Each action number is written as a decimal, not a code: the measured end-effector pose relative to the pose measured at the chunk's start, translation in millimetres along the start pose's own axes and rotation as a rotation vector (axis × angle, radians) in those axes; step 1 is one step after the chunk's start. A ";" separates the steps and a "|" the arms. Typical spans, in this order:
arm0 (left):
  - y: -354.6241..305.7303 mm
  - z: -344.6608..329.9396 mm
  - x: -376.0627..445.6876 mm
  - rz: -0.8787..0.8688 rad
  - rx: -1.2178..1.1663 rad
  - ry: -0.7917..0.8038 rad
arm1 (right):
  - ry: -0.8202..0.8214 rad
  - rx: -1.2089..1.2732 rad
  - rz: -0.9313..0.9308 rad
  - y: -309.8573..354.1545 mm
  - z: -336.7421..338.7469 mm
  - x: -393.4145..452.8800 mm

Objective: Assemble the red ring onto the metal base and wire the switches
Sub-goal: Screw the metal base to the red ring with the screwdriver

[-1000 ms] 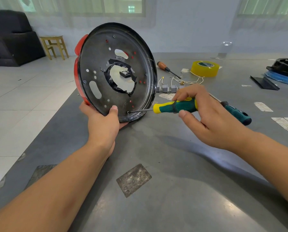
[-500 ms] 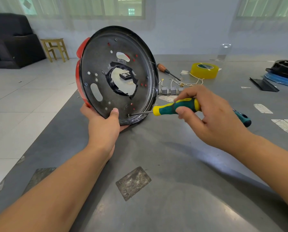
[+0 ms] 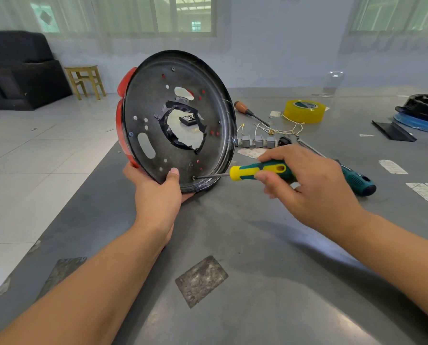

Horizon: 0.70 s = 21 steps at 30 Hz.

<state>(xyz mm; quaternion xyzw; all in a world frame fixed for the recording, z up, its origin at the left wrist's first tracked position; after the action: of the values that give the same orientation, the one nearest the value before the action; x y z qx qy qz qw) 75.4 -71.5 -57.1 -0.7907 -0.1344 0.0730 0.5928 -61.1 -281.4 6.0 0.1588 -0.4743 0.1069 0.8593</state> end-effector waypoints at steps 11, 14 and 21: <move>1.3 -1.2 0.8 -0.017 -0.004 -0.027 | 0.367 -0.013 0.058 -13.1 9.8 6.2; 0.9 -1.3 -0.3 -0.037 0.000 -0.009 | 0.241 0.028 -0.042 -5.4 4.1 4.5; 3.1 -1.0 0.9 -0.053 0.004 -0.021 | 0.243 0.151 -0.201 -5.1 4.1 10.0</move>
<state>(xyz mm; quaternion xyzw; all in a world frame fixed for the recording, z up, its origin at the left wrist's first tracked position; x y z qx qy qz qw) 76.9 -72.9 -59.7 -0.7848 -0.1612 0.0660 0.5948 -57.3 -287.4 15.7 0.2556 -0.3391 0.0743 0.9023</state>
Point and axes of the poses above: each hand's wrist, its own x-axis towards the middle knuckle, its own z-axis out of the back of the hand, y = z × x, the point moved 2 cm from there along x, towards the middle knuckle, and after that the axes turned 13 degrees about -y, right-handed, at the moved point
